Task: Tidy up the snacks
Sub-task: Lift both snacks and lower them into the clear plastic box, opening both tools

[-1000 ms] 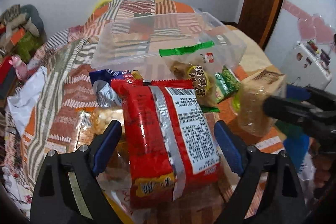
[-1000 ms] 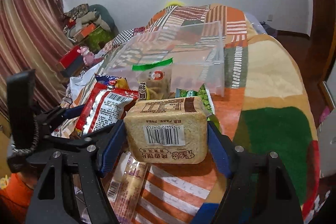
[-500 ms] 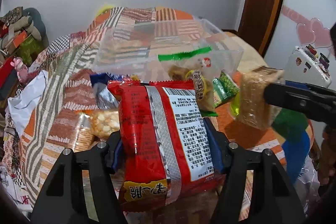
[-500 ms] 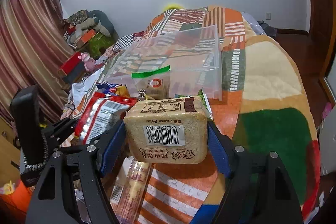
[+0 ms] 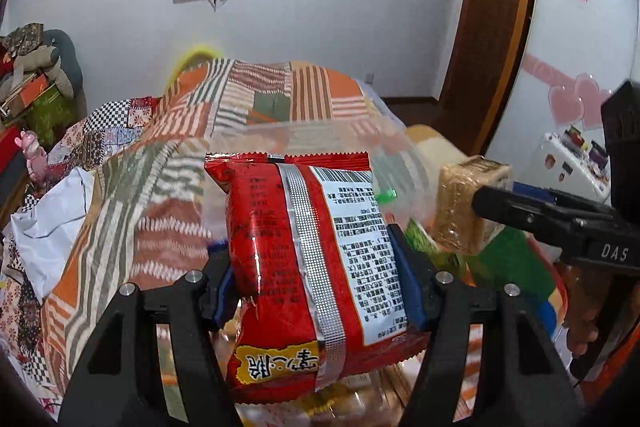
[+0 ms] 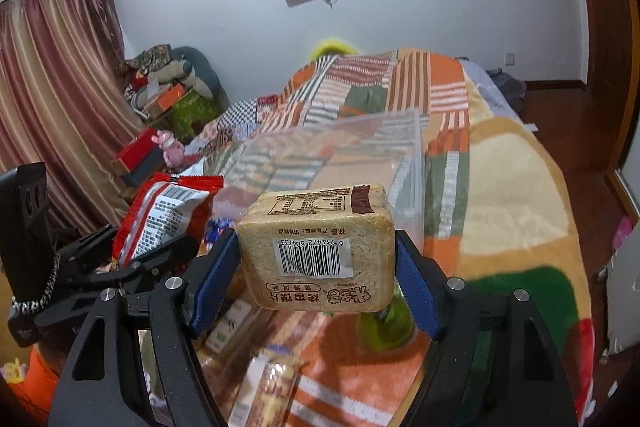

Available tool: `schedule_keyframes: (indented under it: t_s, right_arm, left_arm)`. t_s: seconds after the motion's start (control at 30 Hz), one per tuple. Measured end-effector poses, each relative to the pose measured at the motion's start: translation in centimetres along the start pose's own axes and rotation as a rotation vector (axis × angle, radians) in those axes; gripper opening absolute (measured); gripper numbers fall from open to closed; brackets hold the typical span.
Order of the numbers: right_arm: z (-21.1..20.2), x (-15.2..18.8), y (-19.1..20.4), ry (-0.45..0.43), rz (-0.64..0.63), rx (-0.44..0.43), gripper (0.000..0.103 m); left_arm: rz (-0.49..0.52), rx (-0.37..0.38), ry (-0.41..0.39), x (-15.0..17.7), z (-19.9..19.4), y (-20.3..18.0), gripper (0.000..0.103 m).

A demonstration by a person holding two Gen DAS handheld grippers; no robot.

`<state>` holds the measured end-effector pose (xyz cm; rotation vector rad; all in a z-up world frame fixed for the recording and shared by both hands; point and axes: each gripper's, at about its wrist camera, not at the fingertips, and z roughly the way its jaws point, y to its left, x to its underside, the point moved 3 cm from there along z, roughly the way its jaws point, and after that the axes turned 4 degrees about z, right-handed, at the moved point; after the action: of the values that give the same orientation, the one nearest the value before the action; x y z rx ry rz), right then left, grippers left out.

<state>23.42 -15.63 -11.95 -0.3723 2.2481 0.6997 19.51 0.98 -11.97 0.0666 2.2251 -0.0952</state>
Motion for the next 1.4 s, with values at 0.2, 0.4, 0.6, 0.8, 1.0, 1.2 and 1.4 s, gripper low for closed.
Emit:
schedule_keyframes:
  t_s: [0.2,0.4,0.6,0.8,1.0,1.2,1.4]
  right_arm:
    - [0.5,-1.8,-0.3,-0.039,-0.002,0.012,0.073]
    - [1.5,-3.4,-0.7,-0.060,0.008,0.028,0.073]
    - [3.4,-4.3,-0.9,-0.048,0.005,0.051,0.073]
    - [5.6,-4.8,-1.5,0.000,0.008,0.054,0.073]
    - [7.9,-4.6,-2.0,0.060,0.001,0.059,0.073]
    - [9.8,-4.0,-2.0,0.119,-0.019,0.074,0.073]
    - [10.8,-3.5,-2.2,0.160,-0.035,0.087,0.073]
  left_arm:
    - [-0.003,0.003,-0.033,-2.6,0.5,1.3,0.065]
    - [0.010,-0.009,-0.017,-4.1,2.5,2.1,0.065]
    - [0.012,-0.040,0.036,-5.0,6.2,3.2,0.065]
    - [-0.017,-0.051,0.101,-5.4,9.4,4.7,0.065]
    - [-0.049,-0.041,0.162,-5.6,12.0,5.7,0.065]
    - [-0.046,-0.040,0.220,-5.1,13.9,5.7,0.065]
    - [-0.046,-0.030,0.255,-4.6,14.9,5.6,0.066]
